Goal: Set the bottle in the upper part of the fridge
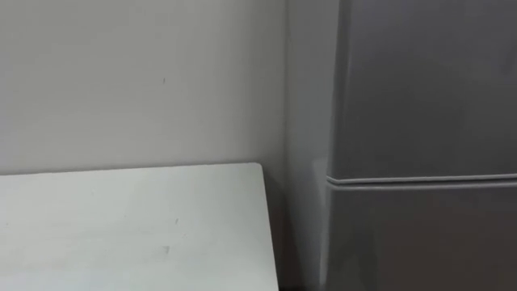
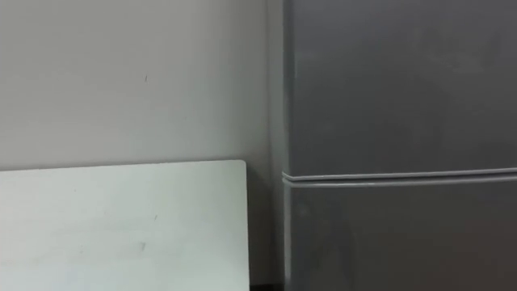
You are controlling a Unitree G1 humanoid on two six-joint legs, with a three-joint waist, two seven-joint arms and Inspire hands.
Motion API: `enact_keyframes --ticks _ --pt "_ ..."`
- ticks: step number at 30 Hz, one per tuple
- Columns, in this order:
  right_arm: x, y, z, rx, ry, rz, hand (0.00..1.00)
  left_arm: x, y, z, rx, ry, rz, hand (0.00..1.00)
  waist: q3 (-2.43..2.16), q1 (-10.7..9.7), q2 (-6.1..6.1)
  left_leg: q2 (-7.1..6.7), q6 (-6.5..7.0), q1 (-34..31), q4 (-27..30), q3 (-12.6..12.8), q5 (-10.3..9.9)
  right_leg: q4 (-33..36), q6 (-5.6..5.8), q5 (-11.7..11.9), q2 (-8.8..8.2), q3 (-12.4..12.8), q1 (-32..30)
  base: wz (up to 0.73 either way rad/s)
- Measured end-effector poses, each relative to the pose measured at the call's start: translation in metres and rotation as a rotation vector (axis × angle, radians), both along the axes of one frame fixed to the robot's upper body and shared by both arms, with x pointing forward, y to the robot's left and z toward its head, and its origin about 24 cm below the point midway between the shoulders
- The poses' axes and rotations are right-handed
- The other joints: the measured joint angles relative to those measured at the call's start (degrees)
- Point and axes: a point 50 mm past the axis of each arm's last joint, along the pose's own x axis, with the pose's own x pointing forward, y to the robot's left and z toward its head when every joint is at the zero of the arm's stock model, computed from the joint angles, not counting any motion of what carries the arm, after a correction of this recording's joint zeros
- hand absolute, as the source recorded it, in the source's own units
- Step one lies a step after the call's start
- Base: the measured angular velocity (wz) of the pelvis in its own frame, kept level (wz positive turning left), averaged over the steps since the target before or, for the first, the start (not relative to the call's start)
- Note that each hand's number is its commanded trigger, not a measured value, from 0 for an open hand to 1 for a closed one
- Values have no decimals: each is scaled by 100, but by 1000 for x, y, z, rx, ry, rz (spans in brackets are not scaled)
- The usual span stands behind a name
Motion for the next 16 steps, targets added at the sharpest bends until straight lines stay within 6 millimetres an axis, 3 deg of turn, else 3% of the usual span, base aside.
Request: enact_keyframes --ticks 16 --pt "0 -2 -1 59 7 9 0 -1 -4 -2 -45 34 -38 0 3 -3 3 29 -13 -33 59 -6 -8 6 -19 5 18 -16 -5 0"
